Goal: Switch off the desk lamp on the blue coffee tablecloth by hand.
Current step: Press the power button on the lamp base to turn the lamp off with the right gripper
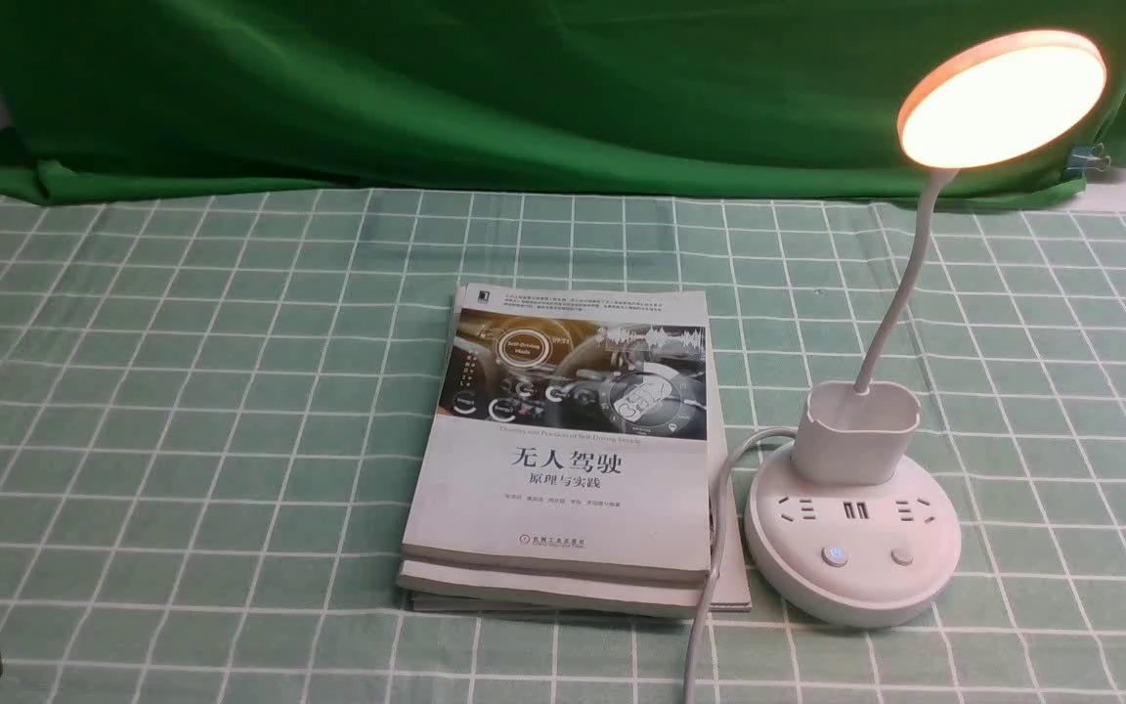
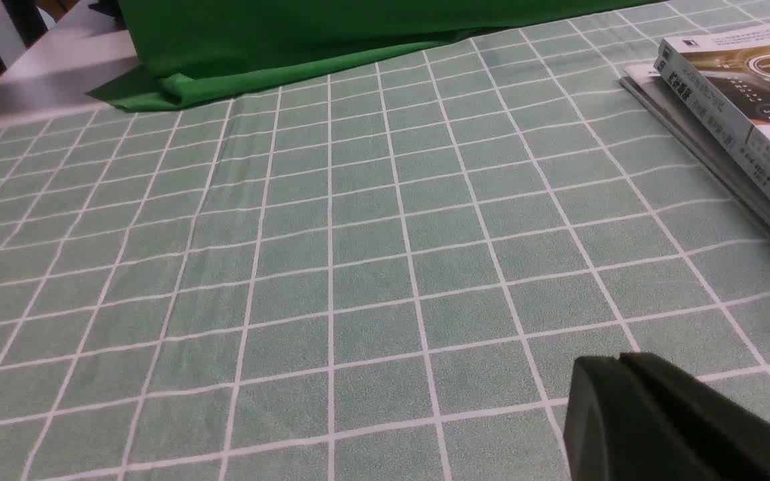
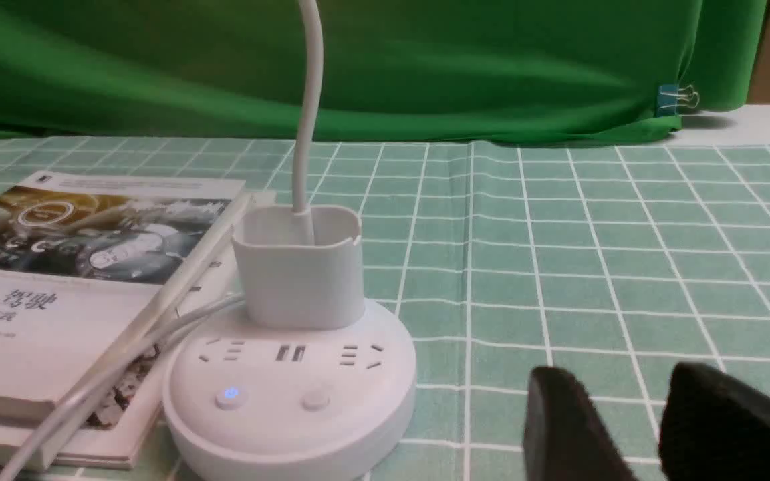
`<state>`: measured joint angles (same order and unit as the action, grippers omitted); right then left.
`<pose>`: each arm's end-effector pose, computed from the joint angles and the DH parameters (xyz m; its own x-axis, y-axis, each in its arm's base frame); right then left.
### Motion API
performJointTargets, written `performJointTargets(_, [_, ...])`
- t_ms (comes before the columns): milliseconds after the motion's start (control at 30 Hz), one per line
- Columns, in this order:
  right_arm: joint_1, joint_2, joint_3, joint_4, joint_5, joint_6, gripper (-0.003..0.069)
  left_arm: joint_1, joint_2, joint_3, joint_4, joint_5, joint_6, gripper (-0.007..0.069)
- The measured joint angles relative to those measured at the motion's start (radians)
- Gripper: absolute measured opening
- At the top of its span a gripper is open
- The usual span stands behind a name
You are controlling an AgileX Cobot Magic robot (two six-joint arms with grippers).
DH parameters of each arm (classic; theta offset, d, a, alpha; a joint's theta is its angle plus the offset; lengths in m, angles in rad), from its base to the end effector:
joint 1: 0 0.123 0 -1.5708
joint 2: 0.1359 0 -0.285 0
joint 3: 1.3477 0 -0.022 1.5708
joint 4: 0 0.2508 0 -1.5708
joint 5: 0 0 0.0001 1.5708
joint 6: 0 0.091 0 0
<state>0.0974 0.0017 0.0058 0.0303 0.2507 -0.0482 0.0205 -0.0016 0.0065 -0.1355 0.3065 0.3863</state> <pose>0.0553 0.0061 0.1884 -0.1673 -0.0353 -0.9853 -0.1078 0.9940 -0.0173 0.0545 -0.0026 0.1836 -0.2076 0.2498 -0.9458 0.0745 0.9681 0.2393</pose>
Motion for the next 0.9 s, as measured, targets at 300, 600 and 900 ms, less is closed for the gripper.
performJointTargets(300, [0.000,0.000,0.000,0.000,0.000,0.000,0.0237,0.000,0.000,0.000,0.000,0.000,0.000,0.0000])
performJointTargets(600, [0.000,0.000,0.000,0.000,0.000,0.000,0.0237,0.000,0.000,0.000,0.000,0.000,0.000,0.0000])
performJointTargets(900, [0.000,0.000,0.000,0.060,-0.052,0.118,0.0237,0.000,0.000,0.000,0.000,0.000,0.000,0.0000])
